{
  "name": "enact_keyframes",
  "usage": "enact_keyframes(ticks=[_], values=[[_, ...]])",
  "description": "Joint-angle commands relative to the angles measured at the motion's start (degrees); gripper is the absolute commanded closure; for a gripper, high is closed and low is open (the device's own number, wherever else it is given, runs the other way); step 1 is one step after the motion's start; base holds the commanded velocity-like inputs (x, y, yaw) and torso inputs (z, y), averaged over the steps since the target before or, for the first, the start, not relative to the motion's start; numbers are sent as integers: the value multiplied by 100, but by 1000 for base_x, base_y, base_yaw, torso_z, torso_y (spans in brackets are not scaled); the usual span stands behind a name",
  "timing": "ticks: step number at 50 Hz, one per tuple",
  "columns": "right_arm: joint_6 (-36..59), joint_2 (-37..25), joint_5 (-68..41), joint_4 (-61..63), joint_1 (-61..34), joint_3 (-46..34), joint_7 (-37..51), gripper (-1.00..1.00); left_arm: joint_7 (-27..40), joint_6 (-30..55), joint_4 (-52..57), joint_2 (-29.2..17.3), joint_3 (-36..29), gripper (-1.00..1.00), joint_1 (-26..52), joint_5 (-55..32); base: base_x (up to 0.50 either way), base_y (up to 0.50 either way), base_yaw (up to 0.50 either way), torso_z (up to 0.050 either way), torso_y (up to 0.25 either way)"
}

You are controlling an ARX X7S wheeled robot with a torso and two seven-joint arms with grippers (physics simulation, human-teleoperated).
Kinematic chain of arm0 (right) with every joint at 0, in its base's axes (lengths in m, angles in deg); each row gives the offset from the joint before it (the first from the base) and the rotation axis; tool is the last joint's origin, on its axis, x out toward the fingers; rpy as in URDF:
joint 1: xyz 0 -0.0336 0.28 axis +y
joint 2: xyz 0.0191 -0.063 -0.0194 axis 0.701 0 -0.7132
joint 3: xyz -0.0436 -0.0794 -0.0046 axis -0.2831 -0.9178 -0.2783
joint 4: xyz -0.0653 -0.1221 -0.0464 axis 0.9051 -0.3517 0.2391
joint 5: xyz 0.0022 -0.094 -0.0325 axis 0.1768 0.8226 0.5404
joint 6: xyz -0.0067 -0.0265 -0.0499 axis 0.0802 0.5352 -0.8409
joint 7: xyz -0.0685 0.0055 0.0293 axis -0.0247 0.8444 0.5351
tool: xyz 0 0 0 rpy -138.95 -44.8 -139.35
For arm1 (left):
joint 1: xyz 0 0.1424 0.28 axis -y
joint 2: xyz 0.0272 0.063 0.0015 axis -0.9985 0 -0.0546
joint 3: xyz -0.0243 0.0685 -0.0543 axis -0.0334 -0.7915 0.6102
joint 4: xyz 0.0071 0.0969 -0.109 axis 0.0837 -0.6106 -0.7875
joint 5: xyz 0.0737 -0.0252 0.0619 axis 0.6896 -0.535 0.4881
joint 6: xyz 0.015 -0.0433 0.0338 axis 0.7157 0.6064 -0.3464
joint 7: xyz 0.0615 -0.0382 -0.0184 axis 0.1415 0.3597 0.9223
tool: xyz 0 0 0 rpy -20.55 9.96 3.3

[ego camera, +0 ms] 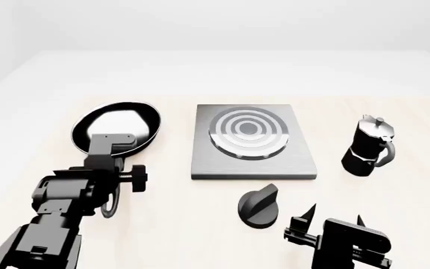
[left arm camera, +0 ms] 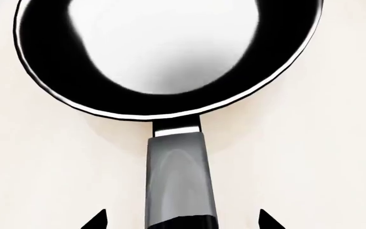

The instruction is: Turn on the stove and put the frying pan on it.

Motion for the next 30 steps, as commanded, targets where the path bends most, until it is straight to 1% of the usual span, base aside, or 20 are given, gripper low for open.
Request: enact_keyframes(ticks=[1,8,14,15,17,22,24,27,30], values=[[21,-14,-17,22,-3,-21,22,-100,-31,-108,-219,29,-28,-100,-26,38,0,0,0,0,0],[23,-29,-33,32,-1,-27,28,-100,-41,-195,-357,65,-52,-100,-27,62,0,0,0,0,0],[3,-38,-45,8,-8,-33,28,-100,-97,-486,-829,139,-120,-100,95,164,0,0,0,0,0],[-2,-39,-47,1,-10,-34,28,-100,-48,-547,-904,144,-89,100,123,163,0,0,0,0,0],[-17,-40,-50,-16,-14,-36,26,-100,-41,-396,-658,96,-85,100,43,127,0,0,0,0,0],[-35,-42,-55,-48,-24,-45,28,-100,-39,-416,-591,70,-49,100,47,96,0,0,0,0,0],[-49,-42,-57,-64,-29,-50,26,-100,-17,-293,-298,31,-37,100,-45,53,0,0,0,0,0],[-49,-42,-63,-64,-30,-55,30,-100,45,-268,-158,15,3,100,-72,24,0,0,0,0,0],[-43,-47,-67,-63,-32,-61,33,-100,111,-24,438,-39,24,100,-232,-64,0,0,0,0,0]])
